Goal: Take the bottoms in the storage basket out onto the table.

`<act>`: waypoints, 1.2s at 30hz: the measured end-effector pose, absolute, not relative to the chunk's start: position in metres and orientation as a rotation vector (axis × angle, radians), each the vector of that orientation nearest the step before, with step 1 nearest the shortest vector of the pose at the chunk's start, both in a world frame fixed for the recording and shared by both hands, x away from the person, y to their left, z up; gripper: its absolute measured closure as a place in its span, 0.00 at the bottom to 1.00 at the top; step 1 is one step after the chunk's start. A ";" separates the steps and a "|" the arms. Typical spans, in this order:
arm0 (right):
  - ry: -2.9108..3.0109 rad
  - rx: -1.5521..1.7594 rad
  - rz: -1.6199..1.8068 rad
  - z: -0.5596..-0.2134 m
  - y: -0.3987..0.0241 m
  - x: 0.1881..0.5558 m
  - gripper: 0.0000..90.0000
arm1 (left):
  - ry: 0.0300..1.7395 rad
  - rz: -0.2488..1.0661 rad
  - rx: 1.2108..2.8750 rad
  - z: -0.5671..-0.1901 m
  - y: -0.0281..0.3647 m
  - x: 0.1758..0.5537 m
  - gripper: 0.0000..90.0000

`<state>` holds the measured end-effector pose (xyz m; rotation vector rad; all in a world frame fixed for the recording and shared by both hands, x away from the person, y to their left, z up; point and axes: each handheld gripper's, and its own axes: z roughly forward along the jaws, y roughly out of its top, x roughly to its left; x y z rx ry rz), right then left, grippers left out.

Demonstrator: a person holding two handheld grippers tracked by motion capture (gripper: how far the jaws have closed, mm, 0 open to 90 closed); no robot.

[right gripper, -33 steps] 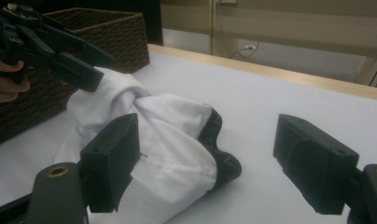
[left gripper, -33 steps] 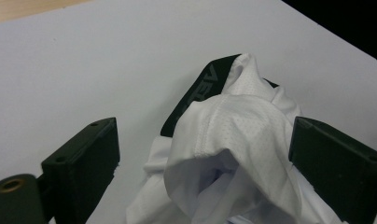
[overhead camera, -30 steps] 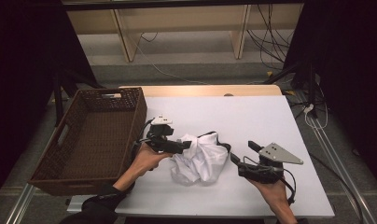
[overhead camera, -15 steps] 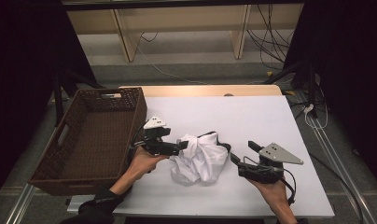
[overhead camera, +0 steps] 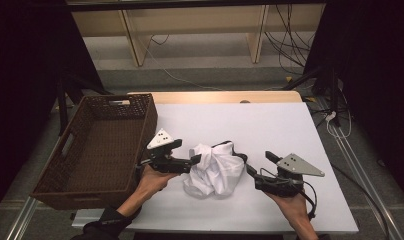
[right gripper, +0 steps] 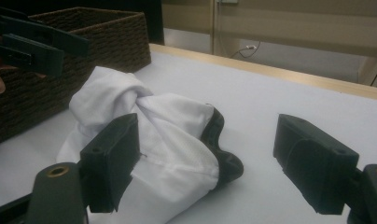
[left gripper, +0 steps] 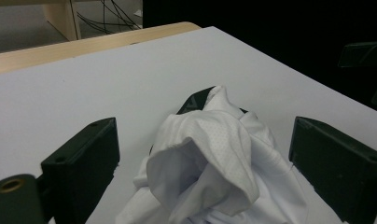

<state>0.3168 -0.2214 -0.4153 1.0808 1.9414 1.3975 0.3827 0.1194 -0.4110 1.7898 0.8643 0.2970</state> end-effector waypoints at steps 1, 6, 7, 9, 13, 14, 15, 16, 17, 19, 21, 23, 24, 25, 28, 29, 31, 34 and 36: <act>1.941 1.081 1.398 -0.415 -0.221 0.317 0.26 | 0.862 0.294 1.786 -0.411 0.120 0.382 0.09; 1.943 1.081 1.397 -0.415 -0.221 0.317 0.26 | 0.853 0.294 1.774 -0.412 0.123 0.379 0.08; 1.943 1.080 1.399 -0.415 -0.221 0.317 0.26 | 0.853 0.293 1.767 -0.412 0.124 0.378 0.08; 1.947 1.079 1.395 -0.415 -0.221 0.317 0.26 | 0.853 0.286 1.756 -0.411 0.126 0.377 0.07; 1.948 1.079 1.396 -0.416 -0.221 0.316 0.26 | 0.846 0.289 1.745 -0.412 0.129 0.375 0.07; 1.948 1.079 1.396 -0.416 -0.221 0.316 0.26 | 0.846 0.290 1.741 -0.412 0.130 0.375 0.07; 1.949 1.079 1.396 -0.416 -0.220 0.316 0.26 | 0.843 0.288 1.741 -0.412 0.130 0.375 0.07; 1.950 1.079 1.394 -0.416 -0.220 0.316 0.26 | 0.842 0.285 1.741 -0.412 0.131 0.374 0.06; 1.952 1.079 1.397 -0.415 -0.220 0.316 0.26 | 0.839 0.285 1.739 -0.412 0.132 0.374 0.06; 1.950 1.073 1.399 -0.416 -0.219 0.317 0.26 | 0.841 0.284 1.731 -0.412 0.134 0.373 0.06; 1.948 1.074 1.401 -0.416 -0.219 0.317 0.26 | 0.843 0.286 1.720 -0.412 0.135 0.372 0.06; 1.947 1.076 1.401 -0.416 -0.219 0.317 0.26 | 0.843 0.296 1.718 -0.412 0.136 0.371 0.05; 1.953 1.078 1.393 -0.416 -0.220 0.316 0.26 | 0.847 0.308 1.720 -0.413 0.136 0.370 0.04; 1.952 1.078 1.396 -0.416 -0.220 0.317 0.26 | 0.849 0.311 1.722 -0.413 0.137 0.370 0.02; 1.950 1.078 1.394 -0.416 -0.220 0.317 0.26 | 0.860 0.316 1.722 -0.415 0.137 0.369 0.00; 1.950 1.077 1.397 -0.416 -0.220 0.317 0.26 | 0.865 0.322 1.727 -0.416 0.137 0.368 0.00; 1.949 1.080 1.396 -0.416 -0.220 0.317 0.26 | 0.871 0.334 1.720 -0.417 0.136 0.365 0.00; 1.949 1.081 1.396 -0.416 -0.220 0.317 0.26 | 0.876 0.353 1.704 -0.417 0.137 0.362 0.00; 1.948 1.081 1.395 -0.416 -0.220 0.317 0.26 | 0.871 0.365 1.692 -0.417 0.137 0.360 0.00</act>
